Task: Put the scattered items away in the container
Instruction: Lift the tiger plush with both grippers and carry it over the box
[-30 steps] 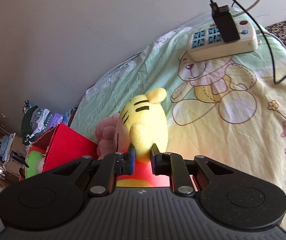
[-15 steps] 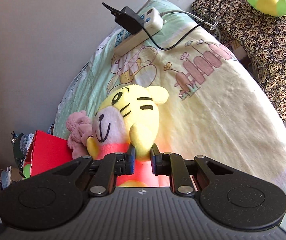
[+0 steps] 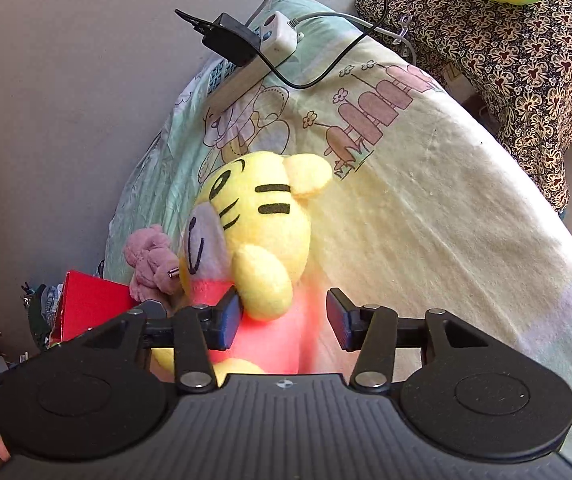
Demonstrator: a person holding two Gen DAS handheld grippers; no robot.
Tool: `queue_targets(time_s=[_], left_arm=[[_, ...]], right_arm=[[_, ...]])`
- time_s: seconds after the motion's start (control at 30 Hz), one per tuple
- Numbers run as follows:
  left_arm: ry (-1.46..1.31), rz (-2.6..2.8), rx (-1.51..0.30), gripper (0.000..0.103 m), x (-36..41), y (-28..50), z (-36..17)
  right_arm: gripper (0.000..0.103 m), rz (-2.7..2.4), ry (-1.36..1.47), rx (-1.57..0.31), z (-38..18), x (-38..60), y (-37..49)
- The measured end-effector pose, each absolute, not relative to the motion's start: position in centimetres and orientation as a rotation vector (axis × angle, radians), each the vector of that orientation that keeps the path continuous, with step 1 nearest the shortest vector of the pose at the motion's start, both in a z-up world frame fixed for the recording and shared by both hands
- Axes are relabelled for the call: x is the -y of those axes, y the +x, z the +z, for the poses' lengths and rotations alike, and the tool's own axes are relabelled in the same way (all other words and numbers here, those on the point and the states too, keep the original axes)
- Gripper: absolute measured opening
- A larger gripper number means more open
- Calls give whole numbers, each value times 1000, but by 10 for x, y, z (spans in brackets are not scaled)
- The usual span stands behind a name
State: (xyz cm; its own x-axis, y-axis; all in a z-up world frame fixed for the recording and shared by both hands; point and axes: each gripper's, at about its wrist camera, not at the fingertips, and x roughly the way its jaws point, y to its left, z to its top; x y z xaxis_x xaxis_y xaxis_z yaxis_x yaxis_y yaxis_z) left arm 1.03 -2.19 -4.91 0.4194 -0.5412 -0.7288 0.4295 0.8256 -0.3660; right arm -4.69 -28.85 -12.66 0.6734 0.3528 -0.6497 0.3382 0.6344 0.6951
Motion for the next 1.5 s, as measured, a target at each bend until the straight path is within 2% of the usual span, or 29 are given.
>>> queue_targets(time_s=[0.07, 0.3, 0.37, 0.47, 0.7, 0.9, 0.97, 1.23, 1.27, 1.3, 1.5], left_arm=[[-105, -582, -974, 51, 26, 14, -55], [-124, -590, -1034, 64, 33, 18, -78], [-99, -572, -1025, 77, 34, 17, -80], [-115, -556, -1030, 81, 30, 18, -85], [-171, -579, -1073, 80, 29, 20, -95], [-84, -599, -1021, 79, 46, 5, -93], [-82, -601, -1009, 75, 46, 3, -92], [-78, -592, -977, 70, 45, -3, -91], [-72, -592, -972, 69, 46, -4, -90], [-68, -593, -969, 68, 47, -6, -90], [-99, -596, -946, 63, 41, -11, -81]], right_arm=[[64, 22, 939, -862, -129, 285, -42], [64, 62, 953, -849, -131, 274, -27], [65, 64, 941, -860, -134, 269, -23], [64, 63, 933, -859, -139, 264, -19], [61, 55, 931, -861, -148, 264, -17], [62, 60, 848, -840, -145, 255, -19], [62, 70, 847, -835, -146, 255, -19], [64, 84, 821, -881, -142, 255, -13], [60, 85, 822, -889, -141, 254, -13], [50, 98, 835, -889, -141, 254, -13], [44, 140, 690, -834, -114, 233, -19]])
